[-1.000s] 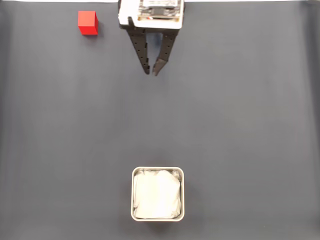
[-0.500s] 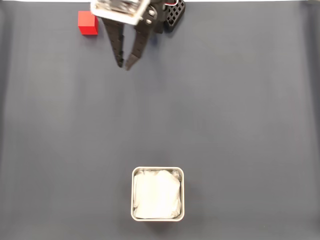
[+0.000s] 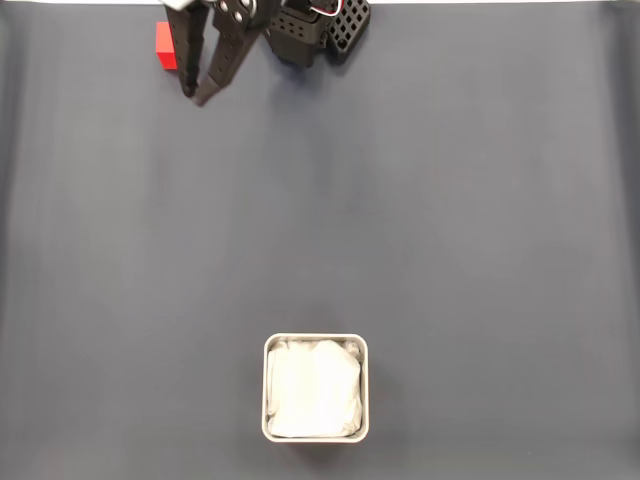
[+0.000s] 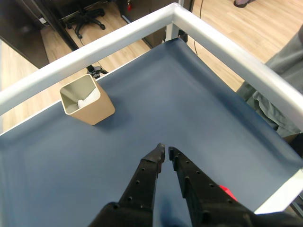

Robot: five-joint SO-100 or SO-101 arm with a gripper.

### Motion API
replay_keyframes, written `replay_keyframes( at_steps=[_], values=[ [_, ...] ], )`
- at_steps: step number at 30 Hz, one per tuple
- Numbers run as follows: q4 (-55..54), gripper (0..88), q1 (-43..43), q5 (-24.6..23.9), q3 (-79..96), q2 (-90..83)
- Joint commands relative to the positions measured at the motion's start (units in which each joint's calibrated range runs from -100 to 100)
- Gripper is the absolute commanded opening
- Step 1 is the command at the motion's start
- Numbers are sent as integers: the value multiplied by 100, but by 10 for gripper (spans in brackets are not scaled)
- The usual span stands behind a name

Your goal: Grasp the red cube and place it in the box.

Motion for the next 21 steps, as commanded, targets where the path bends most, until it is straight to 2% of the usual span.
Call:
replay_keyframes(
  at_steps=[1, 21],
  values=[
    [186, 0, 253, -88, 6, -208],
    [555, 0, 1709, 83, 471, -936]
  ],
)
